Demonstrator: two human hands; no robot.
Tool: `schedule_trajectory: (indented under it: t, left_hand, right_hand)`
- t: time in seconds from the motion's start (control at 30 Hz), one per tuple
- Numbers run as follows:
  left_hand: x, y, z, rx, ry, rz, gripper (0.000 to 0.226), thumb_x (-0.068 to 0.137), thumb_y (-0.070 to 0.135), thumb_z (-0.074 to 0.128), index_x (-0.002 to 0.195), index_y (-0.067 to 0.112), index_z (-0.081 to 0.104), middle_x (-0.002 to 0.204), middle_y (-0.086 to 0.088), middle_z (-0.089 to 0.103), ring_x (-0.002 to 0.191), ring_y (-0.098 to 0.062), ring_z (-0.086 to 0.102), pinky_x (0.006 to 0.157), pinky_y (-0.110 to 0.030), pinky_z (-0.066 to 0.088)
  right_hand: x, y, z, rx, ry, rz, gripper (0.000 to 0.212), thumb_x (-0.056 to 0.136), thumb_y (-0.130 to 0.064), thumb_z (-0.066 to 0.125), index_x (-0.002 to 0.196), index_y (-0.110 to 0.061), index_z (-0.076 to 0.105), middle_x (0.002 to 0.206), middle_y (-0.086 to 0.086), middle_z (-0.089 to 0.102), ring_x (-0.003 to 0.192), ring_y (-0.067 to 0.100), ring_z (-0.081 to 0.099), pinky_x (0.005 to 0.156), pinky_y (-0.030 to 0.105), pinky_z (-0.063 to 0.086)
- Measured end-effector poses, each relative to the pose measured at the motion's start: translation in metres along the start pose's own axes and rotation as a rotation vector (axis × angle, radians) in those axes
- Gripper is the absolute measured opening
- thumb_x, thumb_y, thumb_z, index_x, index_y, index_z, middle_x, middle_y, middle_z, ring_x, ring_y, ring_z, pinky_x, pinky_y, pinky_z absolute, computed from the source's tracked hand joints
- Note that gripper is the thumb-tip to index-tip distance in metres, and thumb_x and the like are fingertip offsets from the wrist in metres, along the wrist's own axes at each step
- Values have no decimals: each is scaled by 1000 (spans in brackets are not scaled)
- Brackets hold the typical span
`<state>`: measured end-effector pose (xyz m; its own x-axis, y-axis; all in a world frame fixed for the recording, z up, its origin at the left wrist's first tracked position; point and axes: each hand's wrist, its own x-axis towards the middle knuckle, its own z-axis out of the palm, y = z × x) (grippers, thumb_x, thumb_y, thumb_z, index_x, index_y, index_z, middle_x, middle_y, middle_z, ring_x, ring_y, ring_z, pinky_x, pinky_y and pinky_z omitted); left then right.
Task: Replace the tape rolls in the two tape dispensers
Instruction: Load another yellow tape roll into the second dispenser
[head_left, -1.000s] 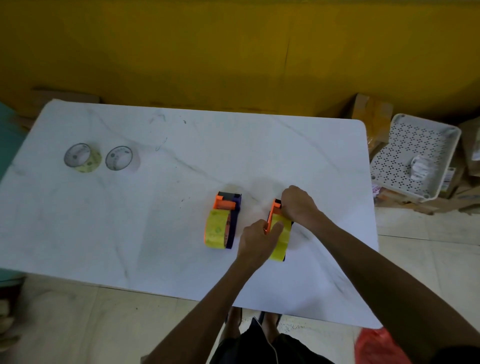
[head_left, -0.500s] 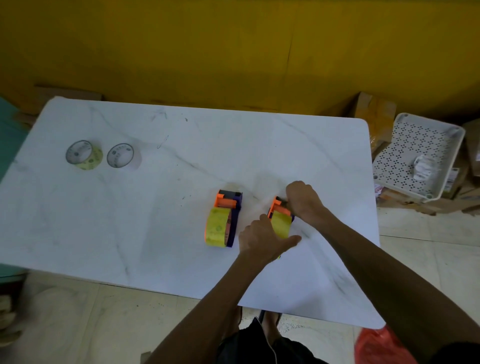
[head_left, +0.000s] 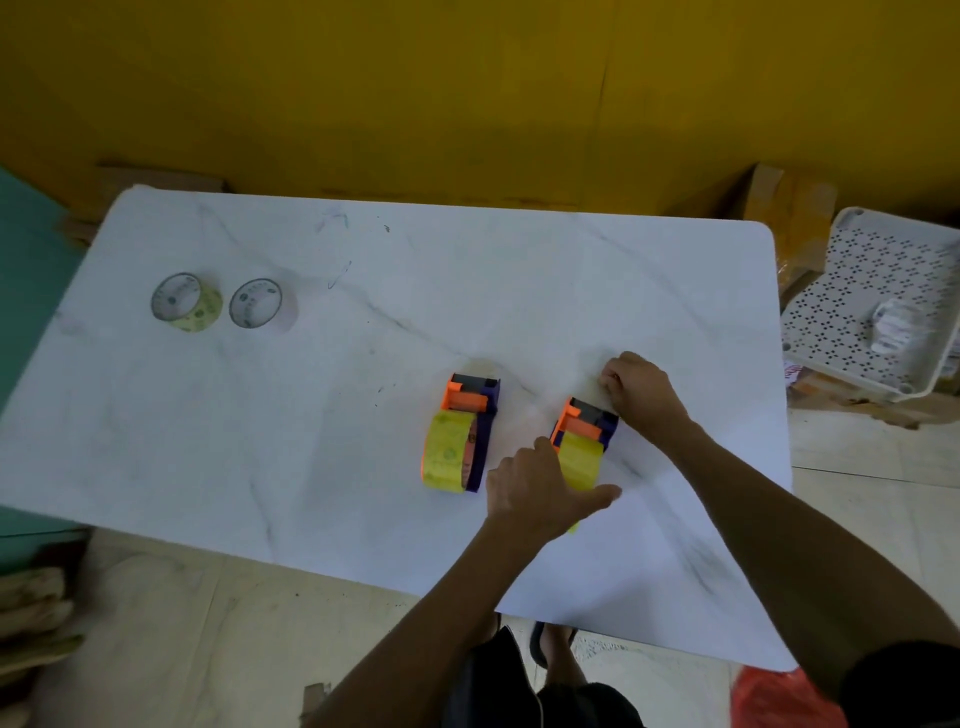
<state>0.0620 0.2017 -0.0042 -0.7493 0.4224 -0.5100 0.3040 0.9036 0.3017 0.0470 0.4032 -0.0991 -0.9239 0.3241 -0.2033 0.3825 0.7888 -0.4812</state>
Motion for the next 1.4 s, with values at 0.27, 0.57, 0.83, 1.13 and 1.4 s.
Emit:
schedule_trajectory:
  t: [0.27, 0.57, 0.83, 1.13, 1.4]
  left_hand:
    - [3, 1, -1, 46, -17, 6, 77, 68, 76, 59, 104, 8, 52, 98, -9, 65, 91, -29, 64, 67, -34, 41]
    - [4, -3, 1, -42, -37, -15, 49, 70, 52, 63, 90, 13, 41, 80, -3, 54, 77, -25, 58, 61, -33, 46]
    - [5, -7, 1, -111, -52, -78, 46, 64, 42, 69, 88, 12, 43, 68, 3, 48, 65, -18, 53, 48, -23, 39]
    - [6, -6, -6, 8, -55, -82, 73, 66, 74, 63, 100, 11, 50, 84, -3, 57, 81, -23, 61, 62, -30, 44]
    - [-3, -8, 3, -138, 69, -93, 43, 73, 45, 63, 94, 11, 47, 79, -1, 59, 72, -23, 61, 58, -31, 49]
  right_hand:
    - [2, 3, 15, -104, 205, 3, 24, 98, -13, 42, 86, 3, 56, 87, 20, 55, 58, 39, 55, 49, 33, 38]
    - [15, -12, 17, 34, 223, -129, 35, 97, -29, 32, 87, -5, 55, 83, 12, 55, 67, 27, 52, 53, 32, 40]
    - [20, -5, 21, -42, 128, -208, 36, 97, -31, 32, 89, -6, 56, 86, 12, 52, 74, 25, 49, 54, 34, 41]
    - [1, 13, 18, -303, 157, -183, 5, 86, 1, 55, 84, -4, 56, 83, 14, 57, 71, 32, 55, 46, 35, 44]
    - [6, 16, 5, -101, 68, -60, 20, 94, -20, 48, 83, -6, 57, 83, 11, 58, 68, 30, 55, 57, 36, 45]
